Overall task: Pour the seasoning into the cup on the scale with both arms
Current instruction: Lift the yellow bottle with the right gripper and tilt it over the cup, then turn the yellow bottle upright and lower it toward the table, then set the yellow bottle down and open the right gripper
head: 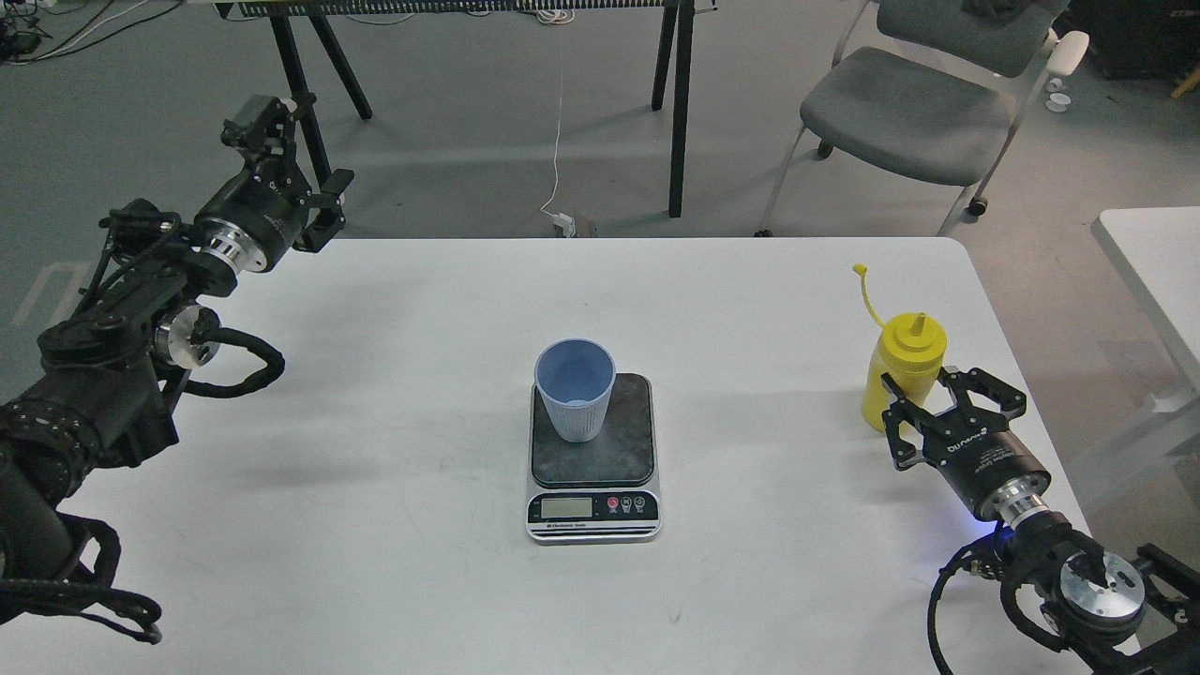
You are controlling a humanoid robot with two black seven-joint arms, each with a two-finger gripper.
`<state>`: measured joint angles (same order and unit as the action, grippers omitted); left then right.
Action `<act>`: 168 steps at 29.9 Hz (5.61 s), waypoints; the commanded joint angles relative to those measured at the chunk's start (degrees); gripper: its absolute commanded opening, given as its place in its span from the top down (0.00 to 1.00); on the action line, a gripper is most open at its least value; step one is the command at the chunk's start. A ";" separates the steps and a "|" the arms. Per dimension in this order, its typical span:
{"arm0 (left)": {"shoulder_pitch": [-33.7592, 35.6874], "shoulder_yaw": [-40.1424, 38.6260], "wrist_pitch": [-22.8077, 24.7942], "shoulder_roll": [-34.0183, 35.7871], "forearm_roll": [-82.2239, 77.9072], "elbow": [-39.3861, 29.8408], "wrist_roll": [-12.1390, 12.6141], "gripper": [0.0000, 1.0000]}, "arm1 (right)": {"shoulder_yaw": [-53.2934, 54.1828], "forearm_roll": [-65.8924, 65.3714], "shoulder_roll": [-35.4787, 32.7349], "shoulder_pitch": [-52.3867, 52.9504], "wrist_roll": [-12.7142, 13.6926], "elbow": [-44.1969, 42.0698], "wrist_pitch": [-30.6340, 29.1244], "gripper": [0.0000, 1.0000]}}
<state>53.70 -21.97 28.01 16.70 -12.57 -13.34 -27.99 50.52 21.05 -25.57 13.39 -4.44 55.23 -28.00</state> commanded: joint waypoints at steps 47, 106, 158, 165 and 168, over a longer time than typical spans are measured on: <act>0.35 -0.35 -0.01 -1.41 0.71 -0.02 -0.01 0.01 | -40.50 -114.92 13.97 58.15 -9.19 2.95 26.06 0.71; 0.79 -0.44 -0.01 -2.03 0.71 -0.02 -0.01 0.01 | -8.08 20.79 -15.57 3.42 -16.03 27.13 0.00 0.70; 0.53 0.09 -0.01 -0.36 -0.08 -0.11 -0.01 0.01 | -7.90 6.28 9.04 -1.79 -19.20 5.33 0.00 0.67; 0.61 0.18 -0.01 -0.44 -0.08 -0.11 -0.01 0.01 | -7.37 6.37 9.05 -2.14 -19.38 4.45 0.00 0.67; 0.70 0.18 -0.01 -0.53 -0.08 -0.11 -0.01 0.01 | -7.37 6.37 9.05 -2.23 -19.38 4.54 0.00 0.67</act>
<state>54.25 -21.83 28.00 16.32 -12.66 -13.45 -27.99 43.12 27.40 -16.53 11.26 -23.82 59.76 -28.00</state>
